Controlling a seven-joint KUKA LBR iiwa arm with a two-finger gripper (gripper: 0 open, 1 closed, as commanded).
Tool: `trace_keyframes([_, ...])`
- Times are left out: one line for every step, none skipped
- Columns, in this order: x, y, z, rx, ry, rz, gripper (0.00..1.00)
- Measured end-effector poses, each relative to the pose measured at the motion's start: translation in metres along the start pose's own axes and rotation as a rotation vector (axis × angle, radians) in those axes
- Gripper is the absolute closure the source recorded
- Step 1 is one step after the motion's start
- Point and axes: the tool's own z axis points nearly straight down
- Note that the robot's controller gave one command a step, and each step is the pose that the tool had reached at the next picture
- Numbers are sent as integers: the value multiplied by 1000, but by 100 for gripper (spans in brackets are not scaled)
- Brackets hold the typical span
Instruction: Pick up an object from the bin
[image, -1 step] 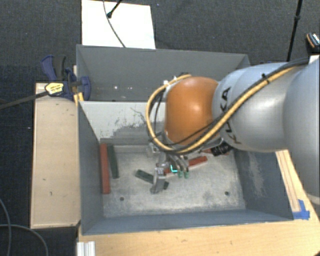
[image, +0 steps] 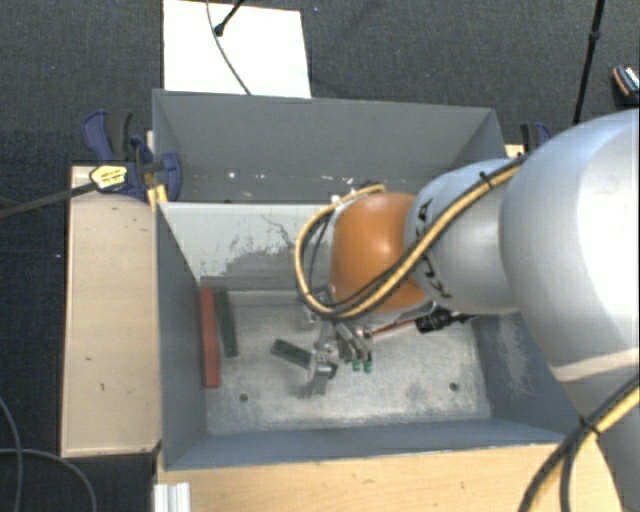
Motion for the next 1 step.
trace_keyframes([-1, 2, -5, -3, -6, 3, 100])
